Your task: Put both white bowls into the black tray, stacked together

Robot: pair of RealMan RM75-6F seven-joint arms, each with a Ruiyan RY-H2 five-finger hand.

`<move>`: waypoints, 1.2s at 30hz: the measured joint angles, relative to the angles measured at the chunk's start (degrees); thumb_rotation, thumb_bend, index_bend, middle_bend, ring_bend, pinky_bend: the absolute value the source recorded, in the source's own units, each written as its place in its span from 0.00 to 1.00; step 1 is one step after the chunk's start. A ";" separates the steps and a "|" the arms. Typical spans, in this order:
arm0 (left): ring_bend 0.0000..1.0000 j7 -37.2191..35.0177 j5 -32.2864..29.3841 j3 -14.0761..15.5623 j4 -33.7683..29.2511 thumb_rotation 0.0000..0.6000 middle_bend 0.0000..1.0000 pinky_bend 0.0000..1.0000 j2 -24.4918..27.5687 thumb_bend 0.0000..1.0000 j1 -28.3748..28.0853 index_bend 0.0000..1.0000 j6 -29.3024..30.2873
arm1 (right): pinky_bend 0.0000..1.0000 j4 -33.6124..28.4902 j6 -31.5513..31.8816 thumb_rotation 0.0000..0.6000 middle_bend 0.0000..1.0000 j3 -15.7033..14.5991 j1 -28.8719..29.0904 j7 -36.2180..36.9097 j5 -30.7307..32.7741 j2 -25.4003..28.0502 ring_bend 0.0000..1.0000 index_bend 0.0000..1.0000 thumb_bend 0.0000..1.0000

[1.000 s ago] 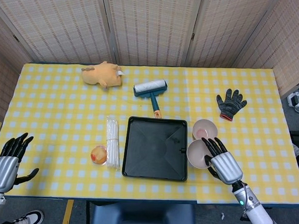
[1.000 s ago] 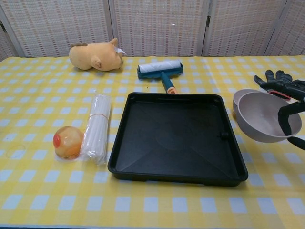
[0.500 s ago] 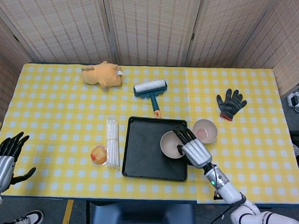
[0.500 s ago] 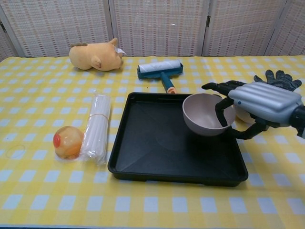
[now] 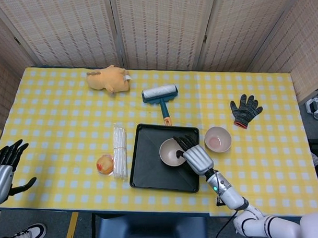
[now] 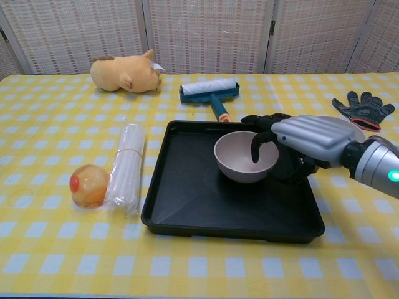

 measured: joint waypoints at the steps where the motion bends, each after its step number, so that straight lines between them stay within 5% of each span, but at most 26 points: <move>1: 0.08 0.06 0.04 -0.01 -0.03 1.00 0.00 0.01 0.00 0.27 0.01 0.00 0.07 | 0.00 0.13 0.03 1.00 0.00 -0.15 0.14 0.44 -0.04 0.02 0.00 0.11 0.43; 4: 0.08 0.16 0.22 0.04 -0.16 1.00 0.00 0.01 0.03 0.27 0.08 0.00 0.19 | 0.00 0.11 0.58 1.00 0.00 -0.57 0.28 0.96 -0.17 0.47 0.00 0.01 0.43; 17: 0.08 1.96 0.76 0.52 -0.43 1.00 0.00 0.01 -0.56 0.27 -0.15 0.00 -0.53 | 0.00 -3.45 9.14 1.00 0.00 -2.22 -6.06 1.27 1.74 9.06 0.00 0.01 0.43; 27: 0.08 3.97 0.54 1.08 -0.30 1.00 0.00 0.01 -1.89 0.28 -0.87 0.00 -2.52 | 0.00 0.00 9.18 1.00 0.00 -3.27 -9.42 3.10 5.90 11.28 0.00 0.21 0.43; 36: 0.08 4.32 -0.41 0.95 0.30 1.00 0.00 0.01 -2.38 0.31 -1.25 0.00 -3.40 | 0.00 6.02 7.37 1.00 0.00 -2.92 -9.38 5.83 7.29 8.13 0.00 0.36 0.43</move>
